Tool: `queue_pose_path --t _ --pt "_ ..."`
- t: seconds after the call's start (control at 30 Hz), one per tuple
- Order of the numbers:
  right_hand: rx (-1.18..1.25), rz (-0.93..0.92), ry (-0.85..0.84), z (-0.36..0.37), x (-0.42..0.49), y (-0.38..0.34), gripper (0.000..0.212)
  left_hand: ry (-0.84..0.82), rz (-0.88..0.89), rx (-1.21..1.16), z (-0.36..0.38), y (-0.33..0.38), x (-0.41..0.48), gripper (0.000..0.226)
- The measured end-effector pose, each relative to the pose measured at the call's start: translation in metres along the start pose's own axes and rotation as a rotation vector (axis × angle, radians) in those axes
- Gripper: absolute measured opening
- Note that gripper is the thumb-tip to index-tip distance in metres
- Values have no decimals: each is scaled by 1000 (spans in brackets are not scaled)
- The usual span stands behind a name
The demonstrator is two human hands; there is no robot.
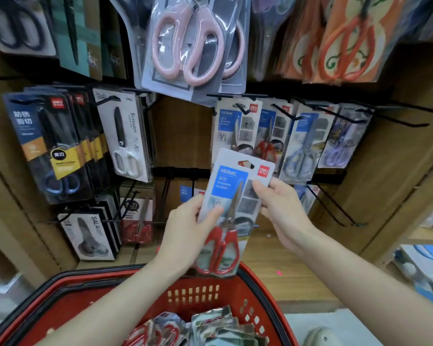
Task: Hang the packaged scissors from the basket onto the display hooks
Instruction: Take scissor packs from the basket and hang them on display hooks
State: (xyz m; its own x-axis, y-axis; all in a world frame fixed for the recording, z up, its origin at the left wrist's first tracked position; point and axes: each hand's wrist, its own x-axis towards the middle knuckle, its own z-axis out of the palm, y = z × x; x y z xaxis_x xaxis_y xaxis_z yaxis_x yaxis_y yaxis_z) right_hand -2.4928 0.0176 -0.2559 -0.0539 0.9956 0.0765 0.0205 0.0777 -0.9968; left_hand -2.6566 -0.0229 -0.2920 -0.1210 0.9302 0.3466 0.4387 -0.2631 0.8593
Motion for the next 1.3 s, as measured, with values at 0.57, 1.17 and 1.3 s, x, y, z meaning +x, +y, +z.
queue_pose_path --t 0.57,1.17,1.3 --pt "-160 -256 265 -4 63 -45 22 -6 -13 -26 11 -6 160 51" --pt "-232 -276 373 13 86 -50 13 179 24 5 10 -17 185 10" --pt "-175 -177 390 19 112 -45 22 196 56 42 1 -15 183 9"
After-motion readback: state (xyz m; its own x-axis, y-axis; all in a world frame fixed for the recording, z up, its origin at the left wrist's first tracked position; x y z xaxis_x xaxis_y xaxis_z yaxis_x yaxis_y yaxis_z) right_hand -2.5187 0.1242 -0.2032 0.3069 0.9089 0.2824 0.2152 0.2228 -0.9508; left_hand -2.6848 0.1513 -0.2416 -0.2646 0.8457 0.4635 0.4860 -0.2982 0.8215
